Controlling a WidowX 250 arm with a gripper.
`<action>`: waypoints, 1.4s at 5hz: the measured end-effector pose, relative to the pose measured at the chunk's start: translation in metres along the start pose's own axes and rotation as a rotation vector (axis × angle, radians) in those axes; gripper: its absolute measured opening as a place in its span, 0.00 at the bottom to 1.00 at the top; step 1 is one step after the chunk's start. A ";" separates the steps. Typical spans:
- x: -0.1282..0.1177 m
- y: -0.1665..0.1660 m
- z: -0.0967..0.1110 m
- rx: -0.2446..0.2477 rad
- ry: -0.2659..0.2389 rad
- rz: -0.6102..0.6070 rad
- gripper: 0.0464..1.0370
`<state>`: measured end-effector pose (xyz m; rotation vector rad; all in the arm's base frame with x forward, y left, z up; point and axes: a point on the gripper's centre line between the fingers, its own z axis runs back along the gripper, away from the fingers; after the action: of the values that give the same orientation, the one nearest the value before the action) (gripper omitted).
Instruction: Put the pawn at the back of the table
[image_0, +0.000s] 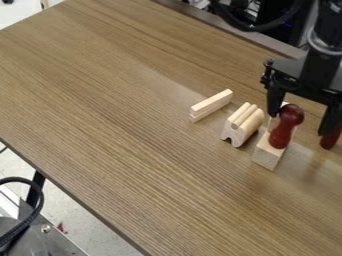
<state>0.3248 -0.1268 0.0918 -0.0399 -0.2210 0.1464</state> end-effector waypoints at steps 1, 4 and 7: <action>0.005 0.003 -0.002 -0.003 -0.004 0.010 0.66; 0.009 0.009 0.000 0.007 0.011 0.022 0.45; 0.065 0.032 0.060 -0.042 -0.058 0.224 0.45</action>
<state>0.3696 -0.0842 0.1629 -0.1022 -0.2770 0.3659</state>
